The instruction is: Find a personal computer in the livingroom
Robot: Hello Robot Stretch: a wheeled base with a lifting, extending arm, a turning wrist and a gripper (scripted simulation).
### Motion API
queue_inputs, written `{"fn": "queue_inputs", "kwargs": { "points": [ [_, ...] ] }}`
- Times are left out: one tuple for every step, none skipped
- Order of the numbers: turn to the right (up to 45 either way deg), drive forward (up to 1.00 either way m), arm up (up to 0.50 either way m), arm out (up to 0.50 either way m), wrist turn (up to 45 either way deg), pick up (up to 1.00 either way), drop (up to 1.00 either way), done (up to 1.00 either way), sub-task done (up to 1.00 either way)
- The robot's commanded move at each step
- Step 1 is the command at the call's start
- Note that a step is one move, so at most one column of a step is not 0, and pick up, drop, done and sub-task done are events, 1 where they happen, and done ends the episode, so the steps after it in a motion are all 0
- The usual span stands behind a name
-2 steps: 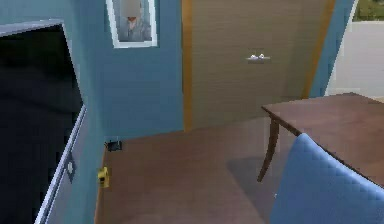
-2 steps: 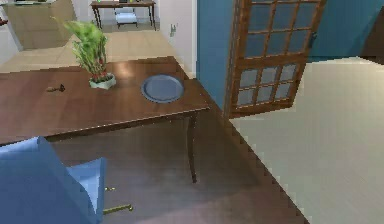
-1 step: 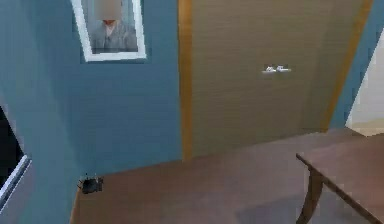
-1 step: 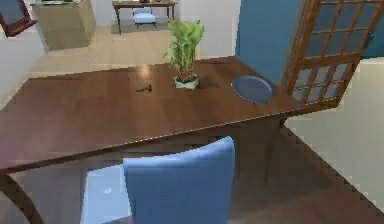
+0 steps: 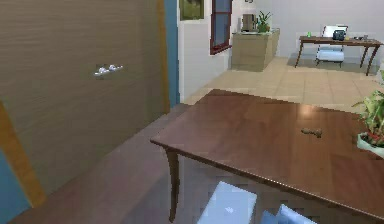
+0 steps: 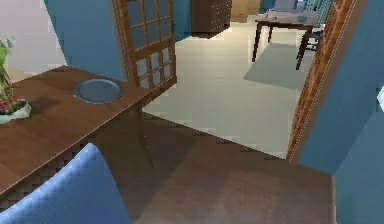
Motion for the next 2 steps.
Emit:
{"fn": "queue_inputs", "kwargs": {
  "points": [
    [12.0, 0.00, 0.00, 0.00, 0.0, 0.00, 0.00, 0.00, 0.00],
    [0.0, 0.00, 0.00, 0.00, 0.0, 0.00, 0.00, 1.00, 0.00]
  ]
}}
